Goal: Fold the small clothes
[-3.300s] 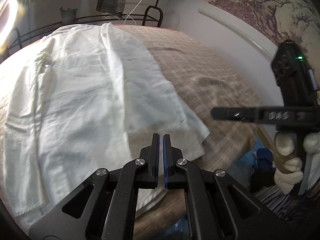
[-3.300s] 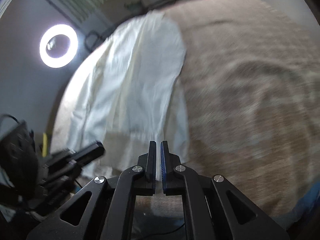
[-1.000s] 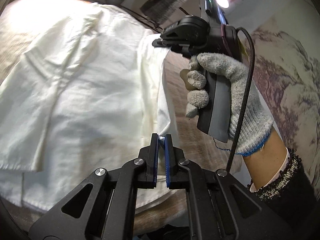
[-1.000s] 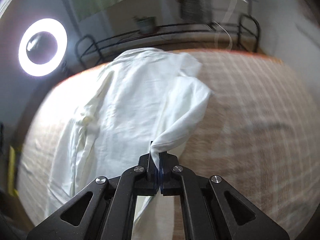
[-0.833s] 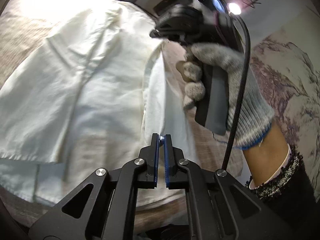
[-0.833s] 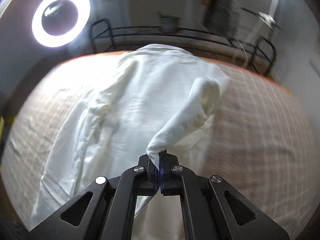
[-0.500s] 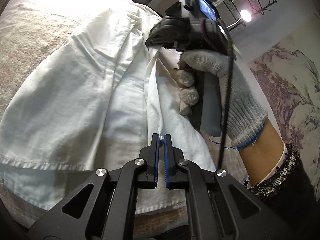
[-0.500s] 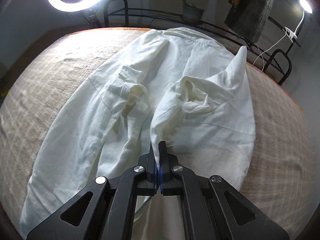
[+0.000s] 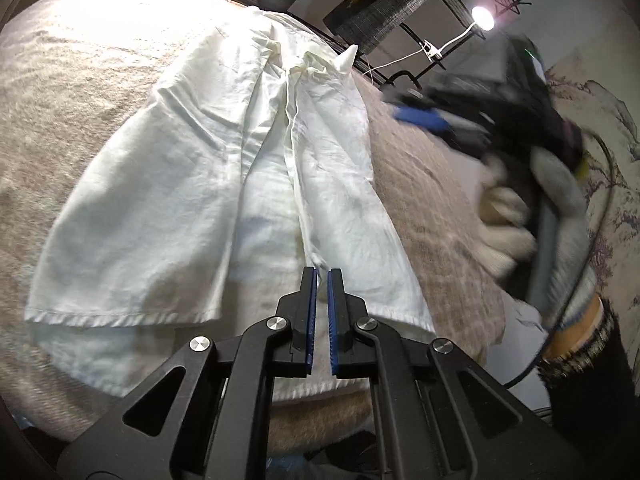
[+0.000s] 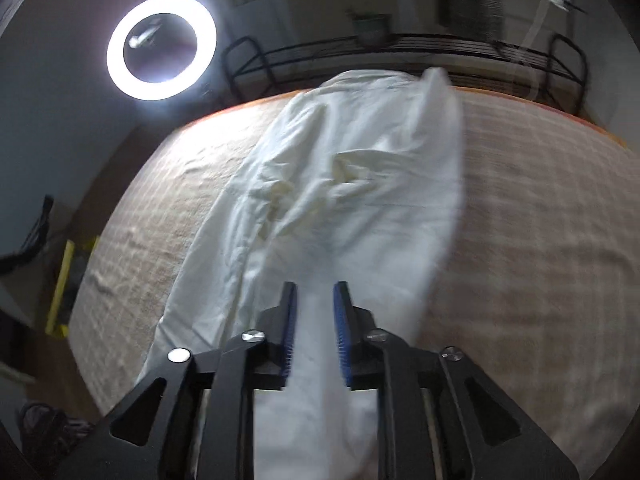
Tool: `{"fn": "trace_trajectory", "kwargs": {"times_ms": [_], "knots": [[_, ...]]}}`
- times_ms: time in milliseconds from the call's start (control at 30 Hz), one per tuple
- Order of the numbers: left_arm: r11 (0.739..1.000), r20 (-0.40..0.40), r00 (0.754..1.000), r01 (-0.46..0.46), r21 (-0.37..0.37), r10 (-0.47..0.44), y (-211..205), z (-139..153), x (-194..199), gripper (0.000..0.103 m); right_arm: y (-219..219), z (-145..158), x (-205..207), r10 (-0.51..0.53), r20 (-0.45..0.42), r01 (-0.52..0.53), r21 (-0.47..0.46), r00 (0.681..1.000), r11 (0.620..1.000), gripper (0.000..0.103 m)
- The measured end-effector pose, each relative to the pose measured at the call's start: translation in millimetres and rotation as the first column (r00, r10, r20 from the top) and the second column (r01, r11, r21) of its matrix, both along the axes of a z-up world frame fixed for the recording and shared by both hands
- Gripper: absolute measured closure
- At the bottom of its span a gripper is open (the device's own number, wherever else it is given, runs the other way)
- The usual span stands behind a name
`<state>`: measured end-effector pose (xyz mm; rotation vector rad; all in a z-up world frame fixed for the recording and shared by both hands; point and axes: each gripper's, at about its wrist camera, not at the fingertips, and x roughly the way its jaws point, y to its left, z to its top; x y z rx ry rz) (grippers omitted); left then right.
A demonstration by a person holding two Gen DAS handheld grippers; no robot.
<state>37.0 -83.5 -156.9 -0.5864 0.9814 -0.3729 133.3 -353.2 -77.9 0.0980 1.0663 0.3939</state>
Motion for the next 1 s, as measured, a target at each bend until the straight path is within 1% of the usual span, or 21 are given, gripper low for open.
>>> {"fn": "trace_trajectory", "kwargs": {"times_ms": [33, 100, 167, 200, 267, 300, 333, 433, 533, 567, 600, 633, 667, 700, 767, 867, 900, 933, 967, 1000], "knots": [[1.000, 0.004, 1.000, 0.004, 0.014, -0.004, 3, 3, -2, 0.101, -12, 4, -13, -0.033, -0.012, 0.033, 0.012, 0.999, 0.999, 0.063], [0.999, 0.009, 1.000, 0.010, 0.039, -0.011, 5, 7, -3, 0.101, -27, 2, -34, -0.061, -0.057, 0.064, 0.058, 0.997, 0.996, 0.059], [0.998, -0.002, 1.000, 0.023, 0.057, -0.022, 7, 8, 1, 0.100, -36, -9, -57, -0.066, -0.125, 0.080, 0.110, 0.990, 0.991, 0.058], [0.998, -0.008, 1.000, 0.029, 0.062, -0.028, 7, 7, 2, 0.098, -38, -16, -69, -0.064, -0.161, 0.085, 0.131, 0.985, 0.988, 0.058], [0.997, -0.020, 0.999, 0.027, 0.070, -0.026, 9, 4, 8, 0.090, -40, -28, -85, -0.058, -0.209, 0.092, 0.155, 0.976, 0.984, 0.058], [0.997, -0.025, 0.999, 0.026, 0.073, -0.024, 9, 2, 11, 0.082, -40, -33, -90, -0.054, -0.228, 0.096, 0.173, 0.972, 0.980, 0.058], [0.997, -0.031, 0.999, 0.025, 0.077, -0.023, 9, 0, 14, 0.077, -39, -39, -96, -0.045, -0.251, 0.095, 0.193, 0.967, 0.976, 0.058], [0.996, -0.055, 0.998, 0.028, 0.086, -0.023, 9, -9, 21, 0.076, -39, -54, -108, -0.042, -0.282, 0.095, 0.175, 0.959, 0.980, 0.058], [0.997, -0.087, 0.996, 0.026, 0.067, -0.020, 6, -20, 30, 0.076, -46, -68, -112, -0.035, -0.335, 0.123, 0.245, 0.942, 0.962, 0.058], [0.998, -0.080, 0.997, 0.021, 0.064, -0.016, 5, -20, 31, 0.076, -49, -73, -113, -0.029, -0.349, 0.132, 0.273, 0.937, 0.953, 0.059], [0.997, -0.074, 0.997, 0.024, 0.068, -0.019, 3, -21, 34, 0.076, -50, -76, -113, -0.014, -0.356, 0.133, 0.312, 0.934, 0.941, 0.066], [0.997, -0.072, 0.997, 0.036, 0.072, -0.031, -1, -20, 37, 0.080, -50, -78, -113, 0.005, -0.363, 0.127, 0.341, 0.932, 0.931, 0.082], [0.996, -0.065, 0.997, 0.049, 0.075, -0.044, -4, -20, 39, 0.089, -50, -79, -113, 0.017, -0.362, 0.121, 0.355, 0.932, 0.927, 0.089], [0.995, -0.064, 0.996, 0.067, 0.081, -0.062, -8, -19, 42, 0.103, -49, -77, -113, 0.018, -0.347, 0.109, 0.344, 0.938, 0.933, 0.095], [0.993, -0.049, 0.996, 0.072, 0.089, -0.068, -13, -13, 40, 0.103, -48, -69, -114, 0.017, -0.323, 0.090, 0.313, 0.946, 0.945, 0.098], [0.996, -0.019, 0.996, 0.088, 0.033, -0.087, -18, 1, 28, 0.103, -56, -46, -122, 0.023, -0.285, 0.065, 0.294, 0.958, 0.954, 0.099], [0.995, -0.007, 0.995, 0.095, 0.043, -0.095, -21, 5, 25, 0.103, -62, -39, -125, 0.028, -0.273, 0.061, 0.312, 0.962, 0.948, 0.099], [0.991, 0.007, 0.994, 0.109, 0.081, -0.110, -26, 6, 22, 0.103, -65, -38, -129, 0.028, -0.266, 0.058, 0.309, 0.964, 0.949, 0.099], [0.985, 0.010, 0.992, 0.123, 0.121, -0.125, -32, 3, 21, 0.103, -65, -39, -131, 0.023, -0.264, 0.055, 0.284, 0.964, 0.957, 0.099], [0.982, 0.000, 0.991, 0.131, 0.139, -0.132, -35, -2, 21, 0.103, -64, -45, -131, 0.019, -0.274, 0.053, 0.252, 0.961, 0.966, 0.099]]}}
